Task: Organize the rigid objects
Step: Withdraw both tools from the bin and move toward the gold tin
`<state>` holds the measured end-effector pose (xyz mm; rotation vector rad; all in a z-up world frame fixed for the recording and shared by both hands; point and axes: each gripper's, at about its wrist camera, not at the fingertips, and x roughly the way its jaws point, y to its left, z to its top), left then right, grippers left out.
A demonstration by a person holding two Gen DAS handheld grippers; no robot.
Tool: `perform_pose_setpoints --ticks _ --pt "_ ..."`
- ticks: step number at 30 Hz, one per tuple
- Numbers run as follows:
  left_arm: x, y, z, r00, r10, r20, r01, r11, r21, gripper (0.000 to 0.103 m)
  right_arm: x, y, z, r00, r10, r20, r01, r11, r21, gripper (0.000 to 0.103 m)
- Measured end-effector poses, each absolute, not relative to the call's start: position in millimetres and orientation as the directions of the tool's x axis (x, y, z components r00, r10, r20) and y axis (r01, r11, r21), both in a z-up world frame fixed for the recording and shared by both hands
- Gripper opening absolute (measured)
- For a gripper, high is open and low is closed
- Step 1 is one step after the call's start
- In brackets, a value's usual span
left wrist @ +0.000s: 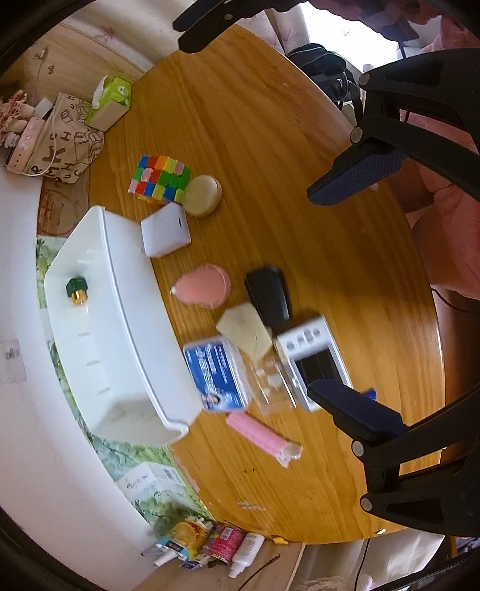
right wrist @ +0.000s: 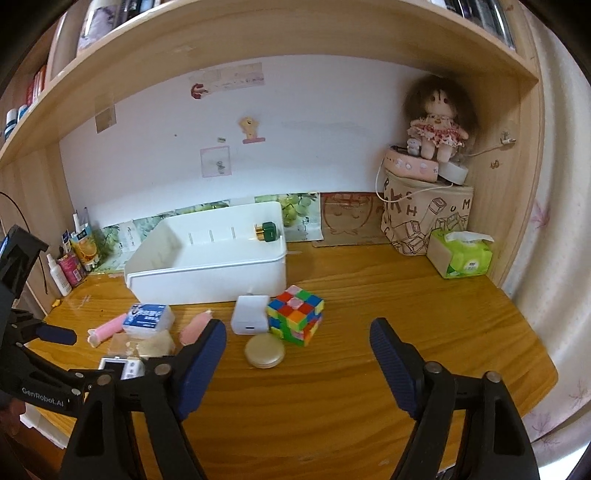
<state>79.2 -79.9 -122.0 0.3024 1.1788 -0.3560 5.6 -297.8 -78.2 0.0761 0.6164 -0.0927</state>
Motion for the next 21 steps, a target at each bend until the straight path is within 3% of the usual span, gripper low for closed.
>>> perform_pose_setpoints --ticks 7,21 --pt "90.4 -128.9 -132.6 0.334 -0.043 -0.942 0.407 0.908 0.103 0.096 27.9 -337.9 -79.2 0.808 0.091 -0.581 -0.084 0.996 0.039 0.075" --pt "141.5 -174.4 -173.5 0.165 -0.029 -0.986 0.291 0.956 0.021 0.096 80.5 -370.9 -96.2 0.69 0.333 -0.642 -0.481 0.875 -0.063 0.075"
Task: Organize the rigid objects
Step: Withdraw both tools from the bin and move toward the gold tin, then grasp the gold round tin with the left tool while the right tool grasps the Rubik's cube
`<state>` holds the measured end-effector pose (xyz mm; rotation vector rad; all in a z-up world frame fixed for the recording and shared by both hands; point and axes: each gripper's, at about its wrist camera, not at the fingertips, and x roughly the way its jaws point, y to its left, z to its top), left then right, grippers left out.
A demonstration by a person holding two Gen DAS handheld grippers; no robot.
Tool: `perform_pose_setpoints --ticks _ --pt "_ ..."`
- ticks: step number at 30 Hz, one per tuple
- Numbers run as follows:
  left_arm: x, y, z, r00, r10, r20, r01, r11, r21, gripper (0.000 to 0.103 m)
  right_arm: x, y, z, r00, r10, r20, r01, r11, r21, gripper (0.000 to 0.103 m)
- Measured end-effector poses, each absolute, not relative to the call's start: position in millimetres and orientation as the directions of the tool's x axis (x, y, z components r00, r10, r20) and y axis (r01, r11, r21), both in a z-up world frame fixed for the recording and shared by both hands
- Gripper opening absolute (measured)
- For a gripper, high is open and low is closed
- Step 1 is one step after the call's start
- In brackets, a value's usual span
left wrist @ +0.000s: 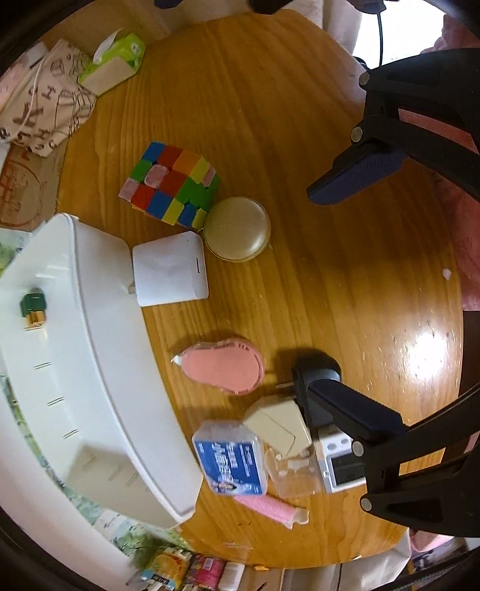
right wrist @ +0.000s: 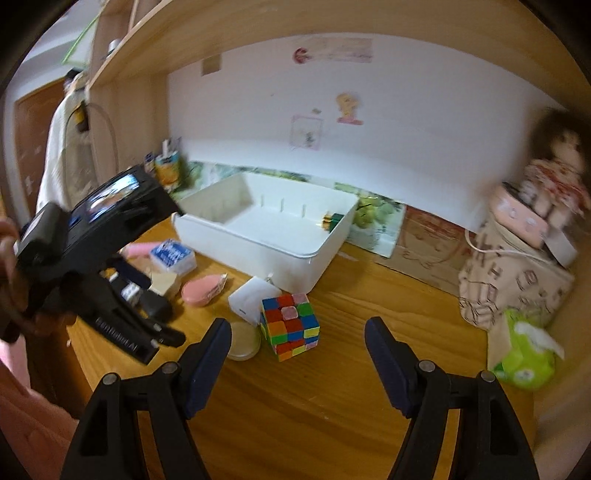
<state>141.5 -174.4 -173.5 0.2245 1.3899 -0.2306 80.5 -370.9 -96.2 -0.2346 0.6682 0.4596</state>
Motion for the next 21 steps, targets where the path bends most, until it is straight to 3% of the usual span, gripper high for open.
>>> perform_pose_setpoints --ticks 6,21 --pt "158.3 -188.0 -192.3 0.075 -0.048 -0.996 0.249 0.968 -0.028 0.097 107.0 -379.7 -112.3 0.612 0.396 -0.685 -0.551 0.834 -0.01 0.076" --pt "192.0 -207.8 -225.8 -0.009 -0.007 -1.0 0.196 0.981 -0.009 0.097 153.7 -379.8 -161.3 0.46 0.479 -0.748 -0.632 0.768 0.104 0.078"
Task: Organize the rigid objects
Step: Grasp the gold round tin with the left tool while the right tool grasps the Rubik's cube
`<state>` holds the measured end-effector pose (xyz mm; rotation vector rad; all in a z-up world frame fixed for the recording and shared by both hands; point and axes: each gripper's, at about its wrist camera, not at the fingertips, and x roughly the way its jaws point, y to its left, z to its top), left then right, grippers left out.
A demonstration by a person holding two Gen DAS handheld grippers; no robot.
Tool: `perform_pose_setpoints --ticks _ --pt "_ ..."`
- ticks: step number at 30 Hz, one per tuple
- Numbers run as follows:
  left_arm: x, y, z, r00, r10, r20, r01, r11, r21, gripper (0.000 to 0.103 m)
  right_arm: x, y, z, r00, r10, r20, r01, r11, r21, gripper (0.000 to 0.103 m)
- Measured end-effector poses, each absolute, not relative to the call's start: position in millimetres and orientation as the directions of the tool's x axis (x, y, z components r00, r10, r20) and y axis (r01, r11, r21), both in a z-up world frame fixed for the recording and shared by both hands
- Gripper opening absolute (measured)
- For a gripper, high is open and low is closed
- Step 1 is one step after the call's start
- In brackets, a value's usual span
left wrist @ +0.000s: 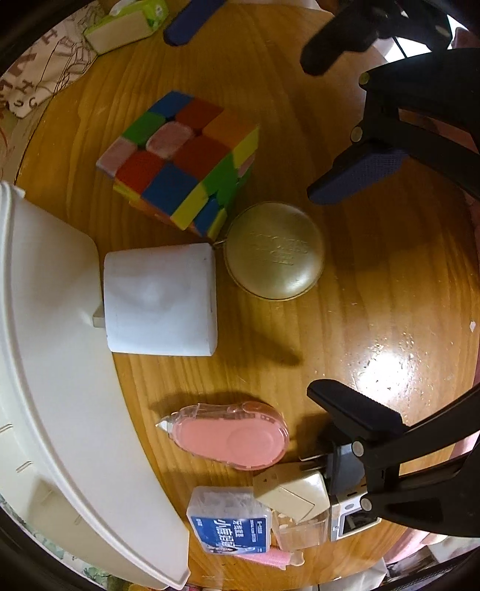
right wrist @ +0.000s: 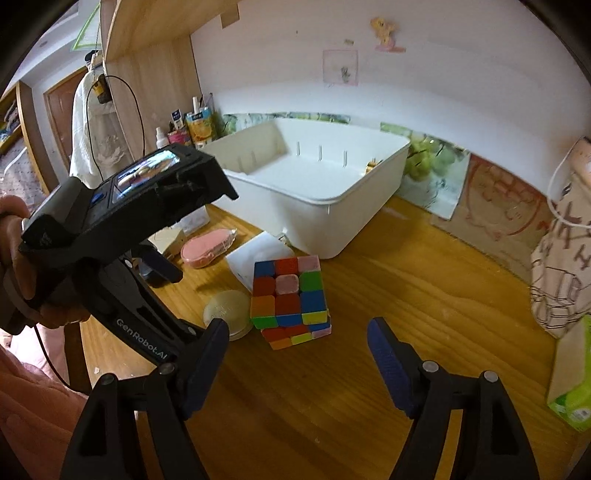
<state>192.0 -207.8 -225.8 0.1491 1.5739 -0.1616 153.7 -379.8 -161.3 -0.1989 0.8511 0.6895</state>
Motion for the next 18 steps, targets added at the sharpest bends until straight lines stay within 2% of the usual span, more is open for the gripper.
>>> perform_pose_setpoints --ticks 8,18 --pt "215.9 -216.4 -240.2 -0.037 0.007 -0.999 0.188 0.982 0.0 0.096 167.9 -376.1 -178.3 0.41 0.501 -0.762 -0.637 0.755 0.154 0.078" --pt "220.9 -245.2 -250.9 -0.008 0.022 -1.0 0.269 0.963 0.019 0.095 178.1 -377.2 -190.9 0.38 0.497 -0.78 -0.623 0.761 0.182 0.078"
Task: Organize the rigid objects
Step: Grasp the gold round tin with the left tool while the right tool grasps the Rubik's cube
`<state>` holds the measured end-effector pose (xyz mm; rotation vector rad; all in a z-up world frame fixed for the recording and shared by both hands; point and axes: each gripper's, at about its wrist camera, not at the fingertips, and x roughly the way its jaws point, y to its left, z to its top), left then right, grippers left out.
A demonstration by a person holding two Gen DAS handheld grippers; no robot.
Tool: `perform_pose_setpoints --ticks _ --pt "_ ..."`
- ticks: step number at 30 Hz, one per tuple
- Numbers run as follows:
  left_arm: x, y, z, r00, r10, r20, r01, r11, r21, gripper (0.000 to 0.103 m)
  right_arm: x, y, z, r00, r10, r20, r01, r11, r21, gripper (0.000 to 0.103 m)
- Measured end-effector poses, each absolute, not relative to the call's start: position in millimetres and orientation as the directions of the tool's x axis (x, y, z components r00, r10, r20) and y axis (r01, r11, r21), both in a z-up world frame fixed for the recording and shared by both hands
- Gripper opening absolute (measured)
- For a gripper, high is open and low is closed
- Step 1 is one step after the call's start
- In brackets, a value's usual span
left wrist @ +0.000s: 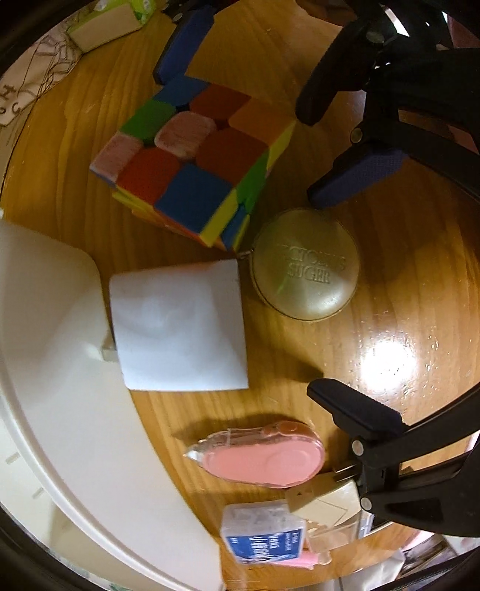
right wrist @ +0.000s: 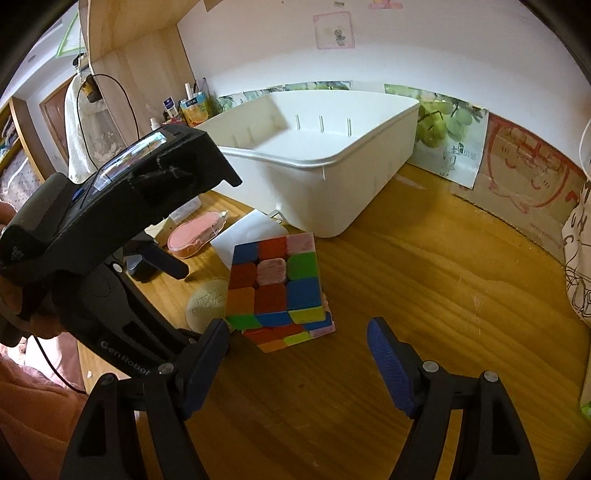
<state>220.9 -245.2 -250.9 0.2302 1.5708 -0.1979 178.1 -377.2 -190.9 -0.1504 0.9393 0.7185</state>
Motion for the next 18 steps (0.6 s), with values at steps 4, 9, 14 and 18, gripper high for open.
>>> perform_pose_setpoints --ticks 4,9,14,18 --pt "225.6 -254.5 -249.6 -0.007 -0.004 -1.0 0.283 0.959 -0.006 0.091 180.6 -377.5 -192.6 0.373 0.498 -0.783 -0.616 0.764 0.192 0.078" --pt "221.5 -260.6 -238.4 0.026 -0.015 -1.0 0.321 0.947 -0.006 0.084 182.9 -374.9 -194.5 0.364 0.505 -0.782 -0.619 0.759 0.201 0.078" --pt "217.8 -268.3 -226.5 0.068 -0.036 -0.997 0.371 0.929 -0.008 0.059 184.9 -370.1 -196.8 0.355 0.518 -0.778 -0.62 0.753 0.218 0.078" --pt "216.4 -267.1 -224.0 0.084 -0.041 -0.996 0.354 0.935 -0.009 0.059 185.9 -364.5 -197.9 0.359 0.523 -0.773 -0.627 0.748 0.216 0.078"
